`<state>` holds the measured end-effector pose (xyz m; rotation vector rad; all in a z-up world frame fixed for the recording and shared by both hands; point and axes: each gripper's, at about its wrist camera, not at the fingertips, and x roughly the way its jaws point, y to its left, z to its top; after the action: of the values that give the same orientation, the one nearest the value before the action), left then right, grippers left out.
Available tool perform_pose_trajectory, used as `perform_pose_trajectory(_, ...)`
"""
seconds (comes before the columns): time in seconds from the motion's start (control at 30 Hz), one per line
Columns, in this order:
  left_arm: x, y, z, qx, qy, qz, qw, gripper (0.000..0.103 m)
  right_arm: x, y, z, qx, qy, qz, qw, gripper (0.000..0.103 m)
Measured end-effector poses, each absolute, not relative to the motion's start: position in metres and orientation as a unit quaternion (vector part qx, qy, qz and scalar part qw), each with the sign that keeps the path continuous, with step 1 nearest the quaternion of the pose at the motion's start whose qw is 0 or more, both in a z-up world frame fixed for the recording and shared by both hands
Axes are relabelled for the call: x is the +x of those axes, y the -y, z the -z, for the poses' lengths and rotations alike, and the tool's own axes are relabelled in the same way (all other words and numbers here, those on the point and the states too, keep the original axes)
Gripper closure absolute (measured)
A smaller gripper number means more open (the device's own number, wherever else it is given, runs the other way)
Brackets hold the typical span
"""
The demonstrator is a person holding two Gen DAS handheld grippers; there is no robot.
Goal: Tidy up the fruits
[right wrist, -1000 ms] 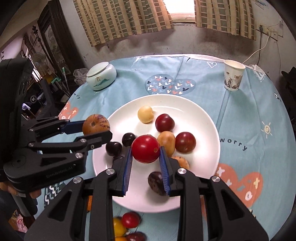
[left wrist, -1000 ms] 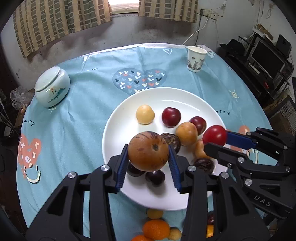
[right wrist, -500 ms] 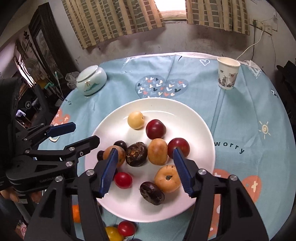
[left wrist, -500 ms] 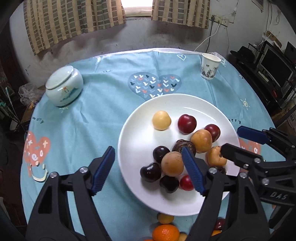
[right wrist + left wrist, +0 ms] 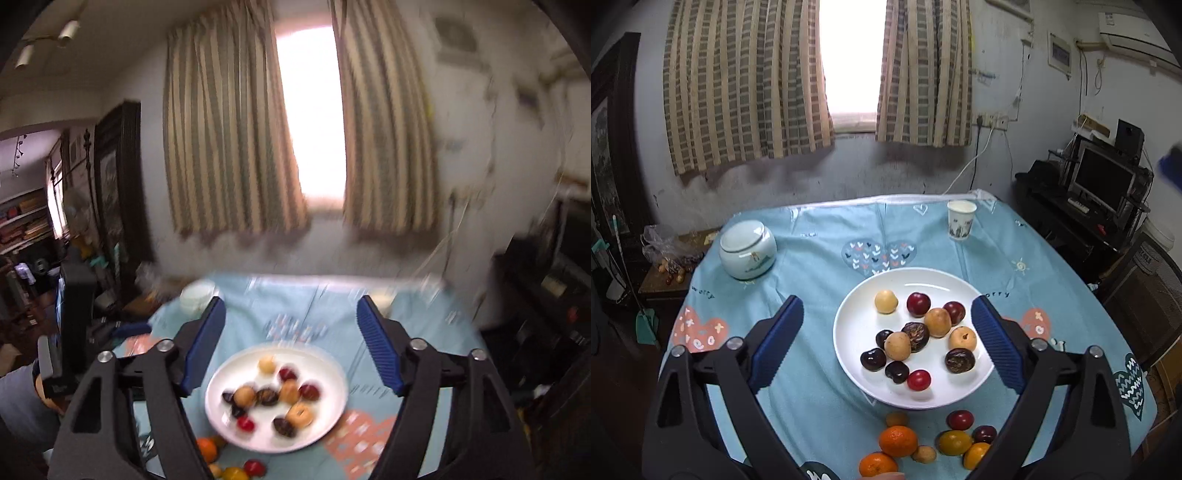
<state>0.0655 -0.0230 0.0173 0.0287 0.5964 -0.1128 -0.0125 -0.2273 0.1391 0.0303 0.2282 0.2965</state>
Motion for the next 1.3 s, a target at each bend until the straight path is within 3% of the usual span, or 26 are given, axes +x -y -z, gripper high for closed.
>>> perform_pose_trajectory(0.03,0.06,0.024,-0.021,0.015,-0.288,0.056,0.956,0.005,-0.027,0.232,-0.151,0.013,-0.082,-0.134,0.987,0.008)
perform_pose_trajectory(0.07,0.056,0.024,-0.024,0.017,-0.283,0.056,0.957,0.005,-0.045,0.236,-0.164,0.015,-0.046,-0.125,0.991,0.001)
perform_pose_trajectory(0.27,0.034,0.019,-0.036,0.018,-0.271,0.053,0.961,0.005,-0.121,0.25,-0.23,0.087,0.033,-0.09,0.992,0.001)
perform_pose_trajectory(0.47,0.016,0.009,-0.041,0.016,-0.266,0.049,0.963,0.005,-0.144,0.242,-0.236,0.089,-0.018,-0.195,0.977,0.001)
perform_pose_trajectory(0.67,-0.004,-0.007,-0.014,0.026,-0.299,0.058,0.952,0.005,-0.087,0.221,-0.166,0.083,-0.186,-0.193,0.96,0.001)
perform_pose_trajectory(0.83,-0.027,-0.013,0.043,0.052,-0.364,0.073,0.927,0.005,-0.037,0.22,-0.026,0.162,-0.429,-0.18,0.87,0.001)
perform_pose_trajectory(0.97,-0.039,-0.017,0.082,0.05,-0.413,0.074,0.907,0.005,-0.03,0.217,0.053,0.155,-0.527,-0.138,0.824,0.024)
perform_pose_trajectory(1.13,-0.038,-0.016,0.112,0.048,-0.443,0.058,0.893,0.005,-0.033,0.195,0.078,0.068,-0.542,-0.151,0.824,0.028)
perform_pose_trajectory(1.17,-0.037,-0.015,0.117,0.047,-0.448,0.057,0.891,0.006,-0.031,0.191,0.084,0.065,-0.548,-0.156,0.819,0.037)
perform_pose_trajectory(1.3,-0.033,-0.009,0.123,0.055,-0.456,0.07,0.886,0.009,-0.017,0.168,0.107,0.08,-0.578,-0.175,0.793,0.055)
